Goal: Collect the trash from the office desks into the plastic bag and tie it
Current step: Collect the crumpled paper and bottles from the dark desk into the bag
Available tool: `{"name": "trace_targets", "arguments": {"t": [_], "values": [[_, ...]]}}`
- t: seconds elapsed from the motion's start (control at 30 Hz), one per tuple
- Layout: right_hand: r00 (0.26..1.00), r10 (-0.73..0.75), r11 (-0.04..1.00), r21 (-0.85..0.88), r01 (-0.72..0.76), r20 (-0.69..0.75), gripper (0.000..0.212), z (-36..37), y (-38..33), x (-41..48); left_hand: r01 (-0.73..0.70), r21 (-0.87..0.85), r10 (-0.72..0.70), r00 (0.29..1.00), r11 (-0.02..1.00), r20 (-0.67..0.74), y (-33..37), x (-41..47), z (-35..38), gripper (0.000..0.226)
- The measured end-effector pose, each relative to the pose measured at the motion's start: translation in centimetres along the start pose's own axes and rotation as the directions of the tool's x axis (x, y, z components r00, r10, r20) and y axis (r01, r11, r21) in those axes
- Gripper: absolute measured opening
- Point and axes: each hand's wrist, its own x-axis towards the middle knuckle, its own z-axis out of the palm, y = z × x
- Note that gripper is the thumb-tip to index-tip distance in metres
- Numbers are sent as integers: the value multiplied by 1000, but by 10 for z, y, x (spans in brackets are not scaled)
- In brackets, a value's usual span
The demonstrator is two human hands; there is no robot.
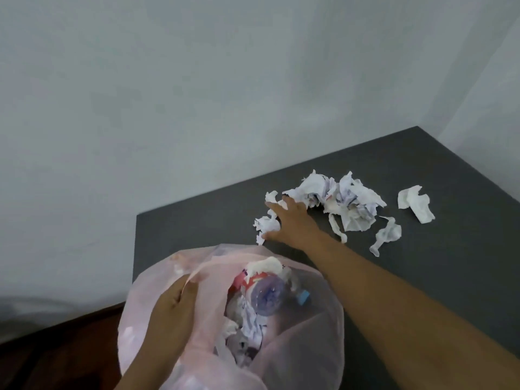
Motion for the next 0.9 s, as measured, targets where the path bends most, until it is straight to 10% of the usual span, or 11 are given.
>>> {"name": "trace_targets", "arguments": {"t": [0.2, 0.33, 0.5, 0.7, 0.9], "values": [[997, -7, 954, -299, 30, 78, 107, 40, -2, 62, 207, 19, -207, 978, 978, 35, -10, 21, 3, 32], [999, -25, 945, -324, 35, 37, 65, 57, 8, 64, 260, -35, -260, 965, 965, -12, -15, 33, 4, 46], [995, -82, 984, -155, 90, 54, 35, 52, 15, 30, 113, -109, -115, 993, 988, -12, -9, 28, -4, 34], [947, -110, 960, 214, 179, -302, 22, -19, -20, -57, -62, -175, 70, 997, 983, 42, 20, 24, -21, 22], [906, -320, 923, 126, 364, -277, 26, -18, -108, -178, -197, -277, 234, 966, 941, 108, 31, 17, -53, 23]]}}
